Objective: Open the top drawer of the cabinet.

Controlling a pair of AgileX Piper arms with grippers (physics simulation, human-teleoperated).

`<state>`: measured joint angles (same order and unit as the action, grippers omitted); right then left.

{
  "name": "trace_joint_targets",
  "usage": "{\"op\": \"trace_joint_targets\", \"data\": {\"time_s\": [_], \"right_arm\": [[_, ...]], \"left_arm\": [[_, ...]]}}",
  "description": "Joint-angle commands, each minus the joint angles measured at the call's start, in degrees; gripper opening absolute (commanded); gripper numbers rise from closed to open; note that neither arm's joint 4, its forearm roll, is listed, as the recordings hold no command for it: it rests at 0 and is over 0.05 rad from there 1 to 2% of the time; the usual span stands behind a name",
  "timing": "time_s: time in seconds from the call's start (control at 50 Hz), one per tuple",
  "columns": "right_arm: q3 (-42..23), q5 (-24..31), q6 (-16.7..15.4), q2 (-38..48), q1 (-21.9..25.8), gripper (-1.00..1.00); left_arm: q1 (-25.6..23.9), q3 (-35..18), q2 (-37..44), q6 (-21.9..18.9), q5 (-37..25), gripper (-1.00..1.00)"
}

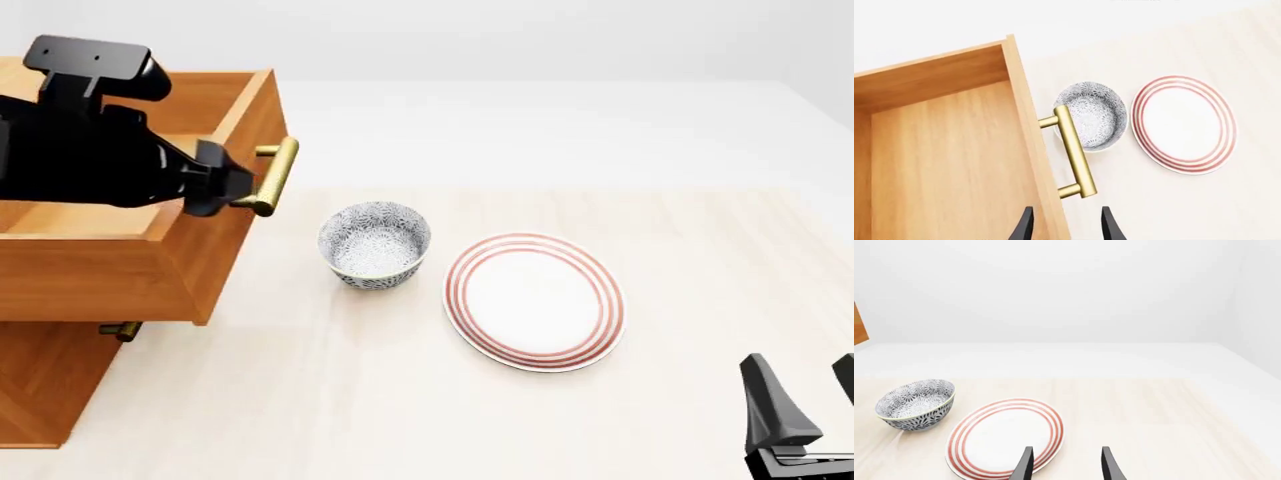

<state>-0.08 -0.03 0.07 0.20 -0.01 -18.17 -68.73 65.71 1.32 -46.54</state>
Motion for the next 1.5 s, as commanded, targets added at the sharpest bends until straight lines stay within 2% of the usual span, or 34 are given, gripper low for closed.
{"op": "trace_joint_targets", "data": {"time_s": [0.02, 0.22, 0.76, 1.0, 1.5], "right_arm": [[0.0, 0.0, 0.0, 0.0, 0.0, 1.00], [0.0, 0.0, 0.0, 0.0, 0.0, 1.00], [0.0, 0.0, 0.0, 0.0, 0.0, 1.00], [0.0, 0.0, 0.0, 0.0, 0.0, 1.00], [0.0, 0.0, 0.0, 0.0, 0.0, 1.00]], "left_arm": [[0.4, -0.7, -1.0, -0.8, -1.0, 1.00], [0.1, -2.3, -2.3, -2.5, -2.1, 1.00], [-0.1, -0.6, -7.2, -3.2, -1.2, 1.00], [1.6, -1.1, -10.6, -4.3, -2.3, 1.00], [0.9, -2.8, -15.0, -6.8, -1.9, 1.00]]}}
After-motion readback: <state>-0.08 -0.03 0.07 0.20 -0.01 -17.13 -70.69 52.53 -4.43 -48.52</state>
